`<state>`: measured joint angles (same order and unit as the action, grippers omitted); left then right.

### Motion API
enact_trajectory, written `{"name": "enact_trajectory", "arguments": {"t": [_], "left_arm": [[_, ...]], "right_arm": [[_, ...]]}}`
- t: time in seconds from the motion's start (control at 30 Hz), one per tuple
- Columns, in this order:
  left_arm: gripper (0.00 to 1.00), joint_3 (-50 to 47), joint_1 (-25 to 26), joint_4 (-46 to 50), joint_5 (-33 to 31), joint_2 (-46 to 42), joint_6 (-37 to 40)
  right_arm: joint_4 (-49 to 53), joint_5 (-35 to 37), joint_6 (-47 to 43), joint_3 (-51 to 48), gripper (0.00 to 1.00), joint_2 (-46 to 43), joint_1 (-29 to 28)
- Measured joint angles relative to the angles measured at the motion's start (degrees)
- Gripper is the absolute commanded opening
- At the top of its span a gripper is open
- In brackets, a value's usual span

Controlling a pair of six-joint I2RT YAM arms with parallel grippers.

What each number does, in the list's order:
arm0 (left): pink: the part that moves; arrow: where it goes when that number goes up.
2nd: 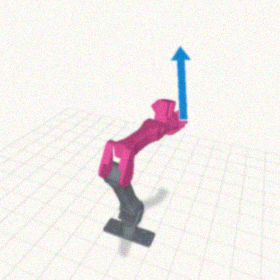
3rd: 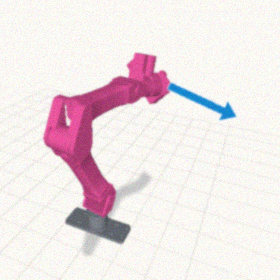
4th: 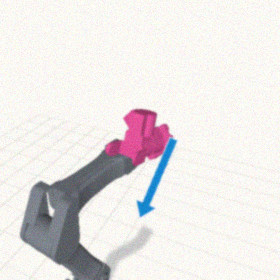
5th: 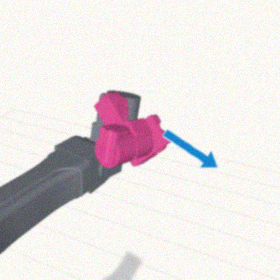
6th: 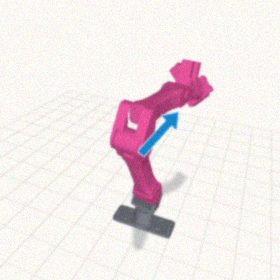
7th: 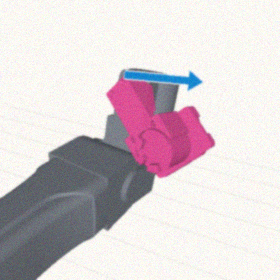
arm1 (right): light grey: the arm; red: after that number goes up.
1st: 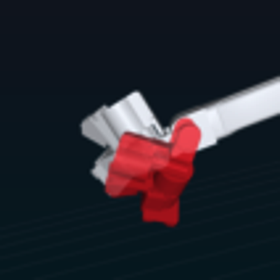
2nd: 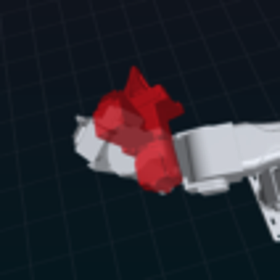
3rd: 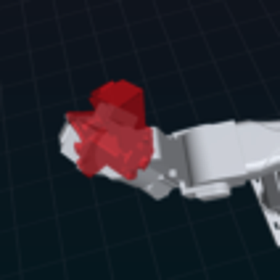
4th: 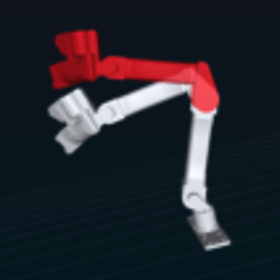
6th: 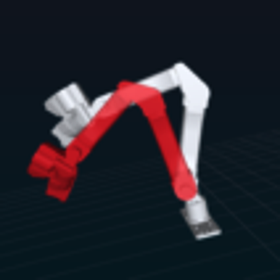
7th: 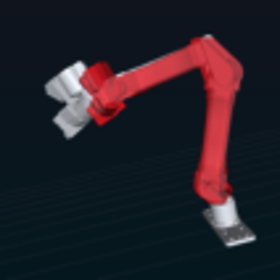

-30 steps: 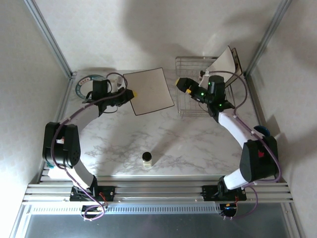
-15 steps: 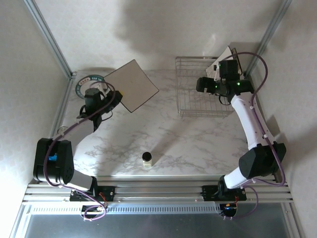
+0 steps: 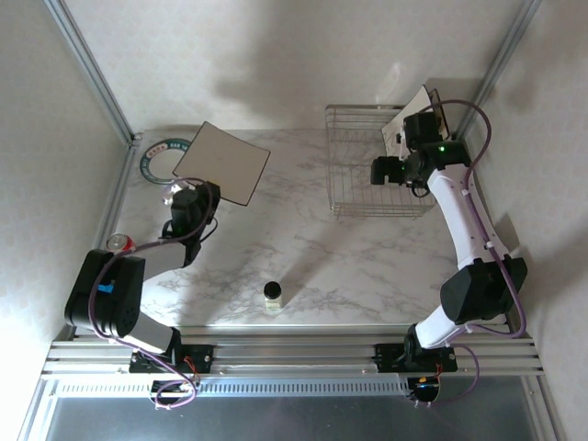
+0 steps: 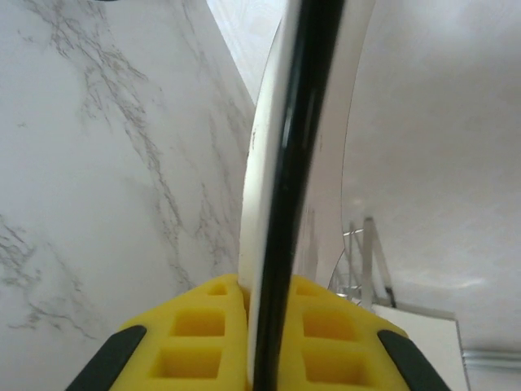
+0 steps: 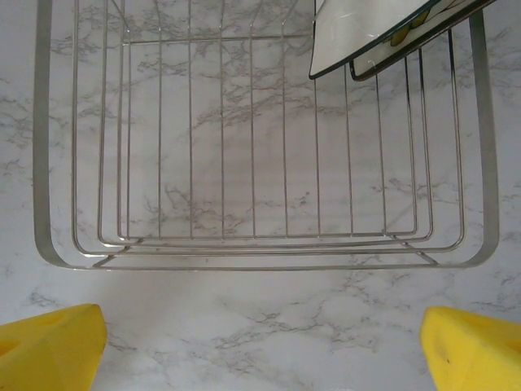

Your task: Unload the plates from the dish rack

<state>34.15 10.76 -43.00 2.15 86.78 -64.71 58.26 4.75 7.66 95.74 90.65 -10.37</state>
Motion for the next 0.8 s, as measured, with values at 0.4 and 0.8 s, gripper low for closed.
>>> {"name": "enact_trajectory", "arguments": {"t": [0.4, 0.8], "left_arm": [[0.00, -0.59, 6.60, -9.73, -12.22, 11.08, -12.85], [0.00, 1.84, 9.11, -11.58, -18.03, 20.33, -20.70]], "right_arm": [[0.92, 0.22, -0.07, 0.94, 0.99, 1.60, 0.00], [2.69, 1.31, -0.72, 3.17, 0.99, 4.68, 0.00]]}}
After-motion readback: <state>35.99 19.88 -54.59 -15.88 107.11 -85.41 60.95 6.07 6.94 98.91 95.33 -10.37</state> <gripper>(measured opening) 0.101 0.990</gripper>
